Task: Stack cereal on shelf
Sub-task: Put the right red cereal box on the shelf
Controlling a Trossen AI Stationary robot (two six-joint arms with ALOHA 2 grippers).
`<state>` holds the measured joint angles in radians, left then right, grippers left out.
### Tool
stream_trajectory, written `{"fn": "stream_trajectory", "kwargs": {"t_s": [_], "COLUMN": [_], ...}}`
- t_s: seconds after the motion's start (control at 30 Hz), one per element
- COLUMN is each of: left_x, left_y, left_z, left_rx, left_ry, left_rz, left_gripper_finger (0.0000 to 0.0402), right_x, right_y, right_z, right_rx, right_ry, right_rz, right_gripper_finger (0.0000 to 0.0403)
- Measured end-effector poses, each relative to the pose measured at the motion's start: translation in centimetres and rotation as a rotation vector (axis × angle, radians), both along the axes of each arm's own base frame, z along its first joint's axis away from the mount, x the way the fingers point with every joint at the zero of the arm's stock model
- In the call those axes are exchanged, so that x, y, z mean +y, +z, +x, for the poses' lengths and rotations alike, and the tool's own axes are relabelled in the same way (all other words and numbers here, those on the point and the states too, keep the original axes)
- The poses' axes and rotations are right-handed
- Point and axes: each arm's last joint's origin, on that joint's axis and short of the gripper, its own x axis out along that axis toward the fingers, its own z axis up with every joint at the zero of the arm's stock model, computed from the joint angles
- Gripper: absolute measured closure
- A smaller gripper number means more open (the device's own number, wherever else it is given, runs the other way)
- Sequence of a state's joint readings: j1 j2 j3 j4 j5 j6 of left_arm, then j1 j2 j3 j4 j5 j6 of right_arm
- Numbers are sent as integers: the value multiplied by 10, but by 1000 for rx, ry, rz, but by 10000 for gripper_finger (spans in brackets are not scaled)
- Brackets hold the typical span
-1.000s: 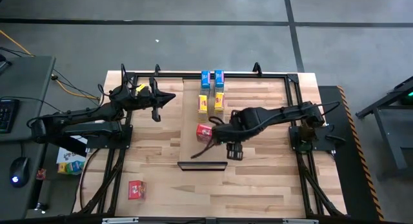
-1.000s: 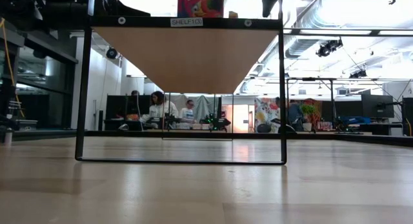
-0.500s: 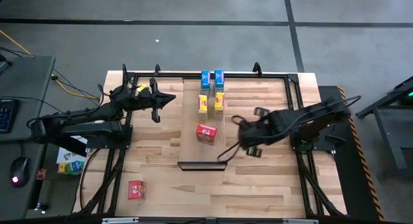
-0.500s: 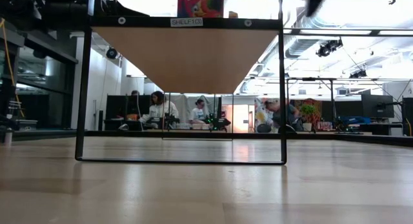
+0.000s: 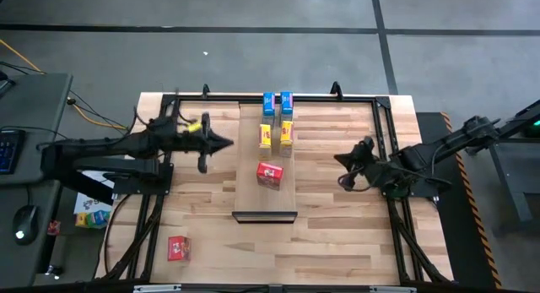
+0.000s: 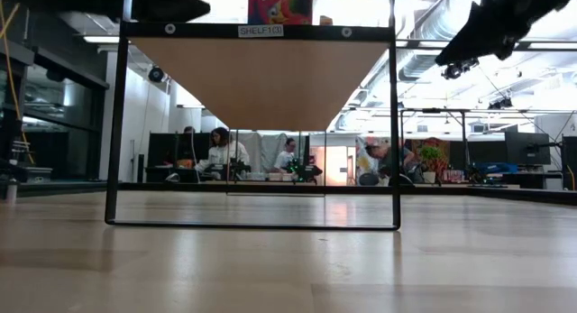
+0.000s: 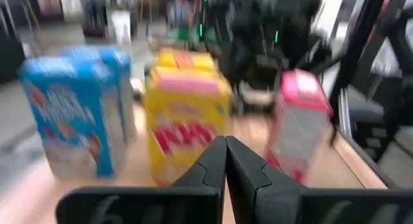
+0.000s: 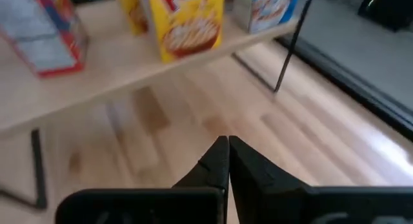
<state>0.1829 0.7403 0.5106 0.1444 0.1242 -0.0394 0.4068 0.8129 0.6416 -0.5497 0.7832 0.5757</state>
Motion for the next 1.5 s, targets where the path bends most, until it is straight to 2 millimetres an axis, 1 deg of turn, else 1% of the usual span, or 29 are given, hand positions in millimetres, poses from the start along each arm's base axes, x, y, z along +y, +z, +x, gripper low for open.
{"fn": "stream_trajectory", "kwargs": {"t_s": [0.1, 0.2, 0.27, 0.37, 0.5, 0.67, 0.8, 0.93, 1.13, 1.5], "left_x": [-23, -46, -58, -75, -90, -101, -104, -101, -89, -63], "left_y": [3, 0, -4, -12, -19, -22, -25, -26, -29, -28], "left_z": [4, 6, 9, 18, 34, 59, 78, 91, 95, 100], "left_rx": [102, 149, 170, 195, 180, 237, 276, 288, 344, 335], "left_ry": [-12, -25, -35, -24, -45, -90, -76, -39, 44, 139], "left_rz": [-23, -62, -99, -102, -77, -85, -60, -41, -24, -46], "left_gripper_finger": [402, 402, 402, 402, 402, 402, 401, 402, 402, 401], "right_x": [-3, -4, -4, -4, -4, -4, -4, -4, -4, -1], "right_y": [-10, -18, -19, -19, -18, -18, -18, -18, -19, -24], "right_z": [-3, -2, -2, -1, -1, -1, -1, -1, -1, 6], "right_rx": [-74, -97, -99, -104, -112, -109, -111, -111, -107, -77], "right_ry": [-9, -13, -19, -24, -28, -27, -42, -42, -20, -13], "right_rz": [-37, -84, -94, -96, -88, -92, -105, -106, -82, -93], "right_gripper_finger": [401, 402, 402, 402, 402, 403, 403, 403, 403, 403]}}
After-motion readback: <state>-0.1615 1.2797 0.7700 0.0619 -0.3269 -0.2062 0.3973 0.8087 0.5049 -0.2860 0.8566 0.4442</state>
